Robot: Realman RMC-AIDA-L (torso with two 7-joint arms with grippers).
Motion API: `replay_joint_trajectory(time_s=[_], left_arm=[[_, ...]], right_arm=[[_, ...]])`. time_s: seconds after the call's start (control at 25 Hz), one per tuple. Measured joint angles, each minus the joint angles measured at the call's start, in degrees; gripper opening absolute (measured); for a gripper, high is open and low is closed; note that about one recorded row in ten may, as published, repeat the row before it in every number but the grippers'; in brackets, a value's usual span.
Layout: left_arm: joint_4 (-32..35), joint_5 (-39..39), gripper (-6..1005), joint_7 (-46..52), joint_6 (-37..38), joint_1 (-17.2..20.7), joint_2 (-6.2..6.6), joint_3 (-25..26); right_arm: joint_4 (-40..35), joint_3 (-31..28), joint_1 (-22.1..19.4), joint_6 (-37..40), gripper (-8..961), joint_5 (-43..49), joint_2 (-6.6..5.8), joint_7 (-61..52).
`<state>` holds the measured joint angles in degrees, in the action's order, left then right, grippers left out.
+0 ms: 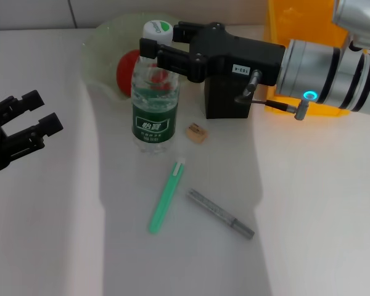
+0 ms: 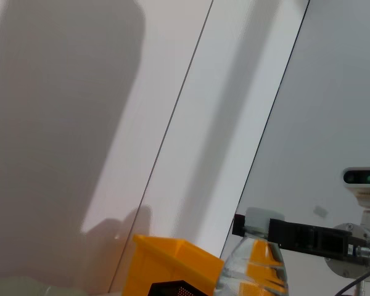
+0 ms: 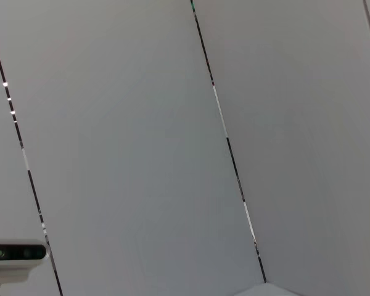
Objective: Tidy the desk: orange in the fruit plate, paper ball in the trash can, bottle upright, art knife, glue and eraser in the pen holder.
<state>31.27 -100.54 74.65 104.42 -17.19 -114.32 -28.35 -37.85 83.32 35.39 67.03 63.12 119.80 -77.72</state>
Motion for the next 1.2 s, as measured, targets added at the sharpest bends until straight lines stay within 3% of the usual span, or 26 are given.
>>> replay_joint_trajectory(time_s=[0.16,0.48,0.56,0.76,1.2], left_arm=[[-0.07,0.00,784,-0.44,0.00,0.50,-0.09,0.31],[-0.07,0.00,782,-0.48,-0.08,0.66,-0.26,0.40],[-0.07,-0.02,782,-0.48,-0.12,0.67,-0.35,0.40],[-0.07,-0.39,781,-0.57,-0.08,0.52,-0.53,-0.01],[-0.37,-0.45,780,-0.57,-0.10,0.66,-0.86,-0.11]], right_arm=[[5.58,4.22,2.20,-0.67,479,-8.21,0.17,8.17],[7.27,12.10,3.12,-6.17,502,-13.34,0.17,14.29],[7.50,18.18,2.88,-9.02,508,-20.37,0.18,19.52],[7.62,25.72,2.99,-12.76,523,-29.54,0.17,25.53],[8.67,29.94,3.99,-15.66,554,-36.39,0.17,29.02]])
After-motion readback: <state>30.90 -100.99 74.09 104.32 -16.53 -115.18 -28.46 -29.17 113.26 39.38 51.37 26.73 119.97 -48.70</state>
